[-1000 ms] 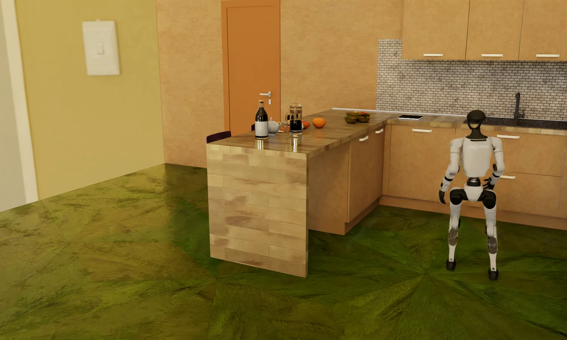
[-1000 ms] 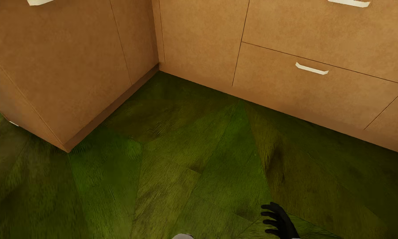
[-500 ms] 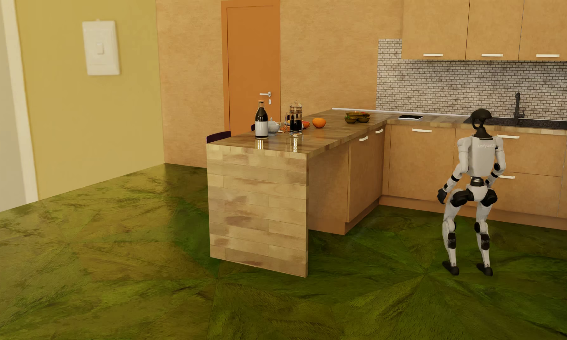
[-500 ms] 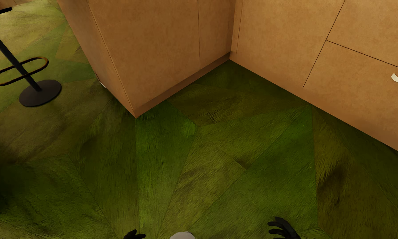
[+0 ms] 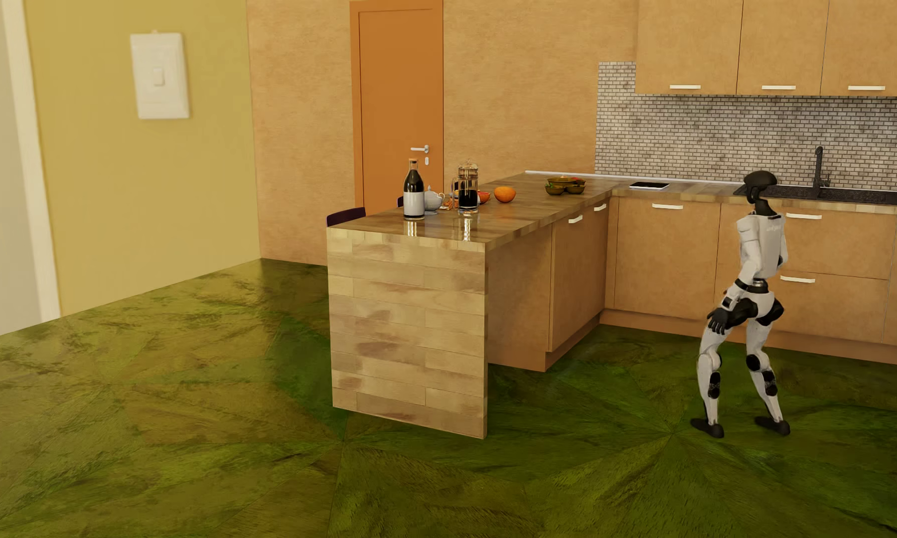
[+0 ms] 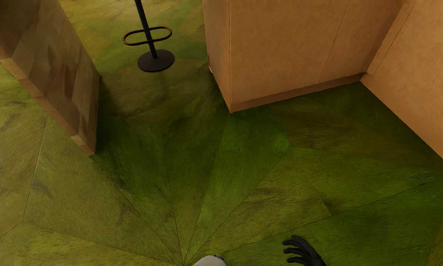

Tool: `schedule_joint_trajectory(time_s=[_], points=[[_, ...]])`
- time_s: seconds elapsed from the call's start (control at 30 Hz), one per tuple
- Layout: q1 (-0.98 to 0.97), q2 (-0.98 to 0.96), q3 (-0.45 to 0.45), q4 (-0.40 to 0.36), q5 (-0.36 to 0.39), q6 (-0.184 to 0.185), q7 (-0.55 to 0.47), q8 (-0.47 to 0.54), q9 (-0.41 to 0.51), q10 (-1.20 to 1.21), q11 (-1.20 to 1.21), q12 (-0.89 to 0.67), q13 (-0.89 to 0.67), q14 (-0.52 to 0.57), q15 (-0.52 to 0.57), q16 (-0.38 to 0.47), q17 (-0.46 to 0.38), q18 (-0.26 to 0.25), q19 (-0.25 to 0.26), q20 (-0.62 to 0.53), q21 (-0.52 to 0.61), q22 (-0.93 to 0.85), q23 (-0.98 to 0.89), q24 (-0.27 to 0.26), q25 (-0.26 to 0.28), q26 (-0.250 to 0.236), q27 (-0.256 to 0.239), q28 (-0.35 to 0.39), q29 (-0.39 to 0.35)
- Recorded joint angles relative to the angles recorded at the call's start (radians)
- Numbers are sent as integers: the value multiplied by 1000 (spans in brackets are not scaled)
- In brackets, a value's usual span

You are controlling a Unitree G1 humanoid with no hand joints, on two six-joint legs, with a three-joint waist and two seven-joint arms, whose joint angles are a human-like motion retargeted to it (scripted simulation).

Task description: Turn back

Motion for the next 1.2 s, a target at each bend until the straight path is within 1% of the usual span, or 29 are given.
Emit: schedule_joint_trajectory(time_s=[0.03, 0.07, 0.1, 0.13, 0.17, 0.2, 0.27, 0.3, 0.33, 0.37, 0.43, 0.47, 0.5, 0.57, 0.6, 0.63, 0.67, 0.73, 0.77, 0.8, 0.83, 0.87, 0.93, 1.0, 1.03, 1.1, 1.13, 1.17, 1.2], points=[[-12, 6, 11, 10, -9, 2, 15, -15, -5, 22, -3, -1, 4, -56, -2, 0, 5, -5, 7, -9, -4, -5, 3, 16, -9, -2, 7, 26, 5], [-23, 23, 12, 37, -6, 18, 35, -41, -7, 47, -12, -19, 10, -86, 1, 21, -6, 43, -13, -14, -1, -5, -18, 13, -5, -1, 11, 34, 9], [-12, -27, -15, 34, -9, 30, 17, -42, 6, 14, 109, -40, 6, 17, 49, 31, -6, 3, -6, -18, -9, 6, -51, 3, 9, -9, 10, 38, 1], [-8, -98, -65, 16, -2, 22, -8, -9, 11, -17, 234, -21, -11, 70, 133, 31, 6, -7, -10, -16, 12, 9, -54, -16, 22, -31, 6, 41, -14], [0, -123, -90, -6, 25, 2, -28, 51, 8, -48, 226, 7, -4, 91, 126, 16, 18, -9, -22, -7, -8, 24, -24, -40, 31, -59, -13, 37, -25], [-8, -101, -50, -24, 24, -26, -29, 64, -3, -61, 43, 15, 32, 97, 59, 5, 6, -9, -27, 10, -33, -1, 1, -55, 37, -68, -27, 39, -32], [-28, -42, 1, 31, 14, -2, 19, -2, 11, 14, -9, -2, 37, -22, 69, 2, -19, 38, 28, -22, -13, -10, 18, -30, 54, -57, -13, 72, -58], [-63, -47, -15, 59, 13, 11, 38, -25, 5, 82, 19, -13, 7, -85, 50, 14, -21, 9, -11, -9, -10, 8, 13, -19, 54, -48, -7, 51, -72], [-77, -57, -46, 75, 5, 19, 46, -42, 12, 119, 86, -44, -7, -68, 28, 48, -4, -17, -20, -20, -18, 23, -16, -10, 47, -35, -7, 24, -87], [-91, -121, -80, 49, 10, 1, 27, -3, 4, 101, 208, -71, 8, 49, 37, 77, 22, 1, -13, -14, -11, 37, -48, -10, 40, -31, -19, -3, -102], [-98, -130, -101, -20, 65, -68, -1, 77, -15, 28, 122, -27, 52, 57, -8, 31, 7, -12, -39, 0, -15, -4, -1, -40, 15, -67, -44, 1, -96], [-98, -101, -52, -29, 66, -65, -16, 61, -16, 25, 65, -19, 59, -36, 17, 16, -29, 5, -38, -4, -7, -14, 31, -57, 2, -99, -20, 35, -81], [-99, -51, -34, 7, 57, -32, 31, 9, -4, 149, 19, -10, 21, -190, 34, 12, -39, 5, -41, -6, -32, -38, 39, -67, 0, -111, 18, 54, -64], [-55, -23, -69, 97, 39, 18, 104, -50, -8, 329, 39, -18, -33, -311, 2, 14, -34, -35, -35, 0, -34, -39, -19, -16, 29, -93, 24, 55, -52], [-7, -64, -92, 121, 30, 36, 75, -63, -19, 240, 144, -34, -30, -221, -14, 43, -4, -4, -25, -31, -20, -13, -23, 24, 48, -82, -19, 32, -67], [1, -126, -126, 93, 5, 37, 57, -56, 0, 226, 301, -42, -33, -161, 53, 50, 30, -3, -17, -24, 0, 1, -20, 54, 61, -76, -48, 6, -89], [4, -202, -139, 73, 18, 37, 31, -9, 13, 217, 433, -33, -29, -148, 208, 55, 39, -1, -13, -49, 14, 24, -29, 68, 63, -84, -51, -13, -107], [30, -270, -214, 60, 81, -15, 38, 59, 24, 166, 218, 46, -67, -118, 140, 42, 50, -5, -19, -10, -57, -8, 17, 69, 60, -91, -65, -32, -111], [31, -262, -248, 56, 91, -25, 36, 69, 18, 173, 44, 55, -43, -122, 175, 40, 8, -6, -31, 0, -73, -41, 26, 98, 59, -86, -80, -21, -100], [32, -247, -258, 57, 97, -26, 40, 77, 4, 175, 2, 11, -23, -126, 276, 50, -32, -6, -34, -15, -55, -30, 46, 122, 58, -91, -83, -30, -97], [40, -243, -272, 63, 99, -26, 50, 80, -8, 158, -17, -43, -3, -120, 285, 62, -36, -6, -35, -29, -58, -23, 34, 129, 54, -98, -69, -46, -103], [55, -224, -286, 67, 95, -18, 48, 70, -13, 130, -48, -101, 25, -106, 281, 64, -34, -6, -24, -26, -78, -31, 20, 120, 49, -102, -57, -67, -112], [80, -226, -321, 76, 96, -20, 51, 62, -23, 97, -13, -138, 28, -93, 141, 54, 1, -10, -2, -15, -73, 0, 18, 69, 49, -133, -45, -97, -124], [105, -197, -307, 72, 83, -35, 58, 60, -20, 73, -63, -150, 46, -84, 256, 56, -20, -14, 17, -22, -74, -36, 25, 26, 65, -141, -49, -114, -117], [104, -186, -302, 71, 88, -29, 55, 63, -21, 73, -93, -147, 35, -84, 320, 44, -30, -15, -1, -8, -82, -42, 41, 17, 77, -144, -55, -111, -115], [107, -195, -309, 73, 94, -13, 52, 56, -14, 66, -63, -117, 3, -78, 238, 46, -19, -16, -103, -1, -84, -22, 21, 31, 81, -144, -77, -84, -116], [112, -192, -299, 72, 94, -10, 55, 61, -12, 58, -69, -110, 5, -74, 246, 55, -15, -16, -96, -11, -79, -16, 10, 44, 71, -131, -100, -67, -114], [110, -186, -284, 70, 87, -4, 52, 57, -18, 48, -93, -118, 26, -68, 268, 50, -21, -16, -44, -12, -60, -3, 21, 52, 62, -110, -128, -48, -111], [121, -174, -281, 69, 84, -2, 54, 61, -8, 41, -105, -115, 17, -65, 296, 48, -6, -16, 9, -14, -57, -14, 25, 56, 54, -87, -118, -31, -107]])
